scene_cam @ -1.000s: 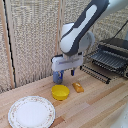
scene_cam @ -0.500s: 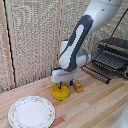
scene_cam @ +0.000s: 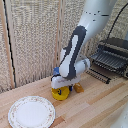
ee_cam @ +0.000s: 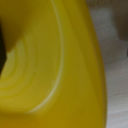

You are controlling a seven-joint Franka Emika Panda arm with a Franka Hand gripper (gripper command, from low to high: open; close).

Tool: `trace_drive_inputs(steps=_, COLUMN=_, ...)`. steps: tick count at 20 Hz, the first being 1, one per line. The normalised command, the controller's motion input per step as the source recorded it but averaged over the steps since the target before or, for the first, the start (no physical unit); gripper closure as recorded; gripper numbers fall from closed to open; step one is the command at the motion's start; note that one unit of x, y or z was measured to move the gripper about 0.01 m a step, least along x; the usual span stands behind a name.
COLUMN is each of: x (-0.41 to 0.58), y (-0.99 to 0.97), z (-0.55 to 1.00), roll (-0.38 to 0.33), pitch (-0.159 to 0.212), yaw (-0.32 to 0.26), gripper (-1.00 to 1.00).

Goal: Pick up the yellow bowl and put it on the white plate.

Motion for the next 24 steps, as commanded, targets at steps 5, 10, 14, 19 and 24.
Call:
trace_drive_inputs(steps=5, x=0.0, y=0.0, z=0.0, roll=0.0, pitch=-0.003, yaw=0.005, gripper=1.0)
trace_drive_inputs(steps=10, x=-0.031, y=0.02, z=0.0, roll=0.005, pitch=0.0, yaw=0.038, gripper=1.0)
trace_drive_inputs(steps=14, x=0.0, y=0.01, z=0.08, roll=0.036, pitch=0.043, yaw=0.046, gripper=1.0)
trace_drive_inputs(steps=19, x=0.024, y=0.07, z=0.42, roll=0.089, pitch=0.085, yaw=0.041, gripper=1.0)
trace_drive_inputs(steps=24, x=0.064, y=0.18, z=0.7, roll=0.143, pitch=0.073, yaw=0.016, gripper=1.0)
